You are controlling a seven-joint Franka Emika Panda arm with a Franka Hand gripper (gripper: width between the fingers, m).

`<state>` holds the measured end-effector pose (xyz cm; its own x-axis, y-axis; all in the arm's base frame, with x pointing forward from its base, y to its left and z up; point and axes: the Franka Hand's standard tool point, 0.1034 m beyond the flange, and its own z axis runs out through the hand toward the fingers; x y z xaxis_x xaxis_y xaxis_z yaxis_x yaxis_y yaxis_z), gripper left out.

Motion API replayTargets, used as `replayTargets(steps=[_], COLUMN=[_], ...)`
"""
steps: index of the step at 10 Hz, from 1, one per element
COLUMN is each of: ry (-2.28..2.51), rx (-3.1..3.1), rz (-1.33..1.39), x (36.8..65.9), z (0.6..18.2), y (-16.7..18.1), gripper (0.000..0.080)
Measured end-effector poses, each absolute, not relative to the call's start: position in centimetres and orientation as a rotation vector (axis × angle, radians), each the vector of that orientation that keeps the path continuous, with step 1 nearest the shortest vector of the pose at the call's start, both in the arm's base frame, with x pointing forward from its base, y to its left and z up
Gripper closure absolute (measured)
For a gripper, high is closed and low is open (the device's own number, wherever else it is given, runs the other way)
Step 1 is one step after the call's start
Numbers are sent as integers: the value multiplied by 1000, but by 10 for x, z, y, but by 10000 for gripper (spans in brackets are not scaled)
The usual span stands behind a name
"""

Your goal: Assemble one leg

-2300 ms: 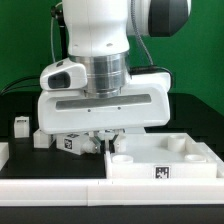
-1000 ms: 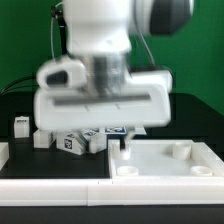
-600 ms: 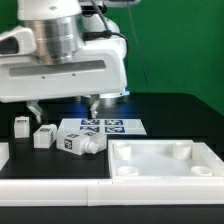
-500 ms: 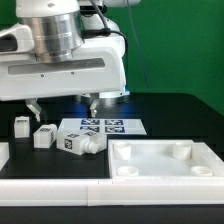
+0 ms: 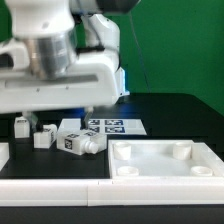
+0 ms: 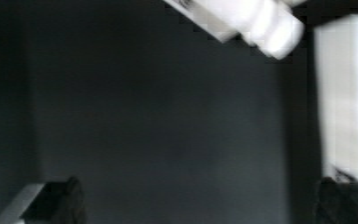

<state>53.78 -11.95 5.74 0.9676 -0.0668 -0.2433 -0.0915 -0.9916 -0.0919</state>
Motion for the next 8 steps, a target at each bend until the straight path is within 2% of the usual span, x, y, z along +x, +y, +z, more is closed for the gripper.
replayTargets(steps=[2, 3, 4, 5, 6, 8], ry=[180, 198, 207, 198, 188, 197], rx=[-2968, -2926, -2884, -2875, -2826, -2732], rz=[577, 682, 765, 793, 896, 1102], x=[497, 489, 491, 494, 486, 481], z=[47, 47, 51, 47, 47, 36], y=[-144, -150, -154, -152, -148, -161], gripper=[151, 151, 151, 151, 151, 151])
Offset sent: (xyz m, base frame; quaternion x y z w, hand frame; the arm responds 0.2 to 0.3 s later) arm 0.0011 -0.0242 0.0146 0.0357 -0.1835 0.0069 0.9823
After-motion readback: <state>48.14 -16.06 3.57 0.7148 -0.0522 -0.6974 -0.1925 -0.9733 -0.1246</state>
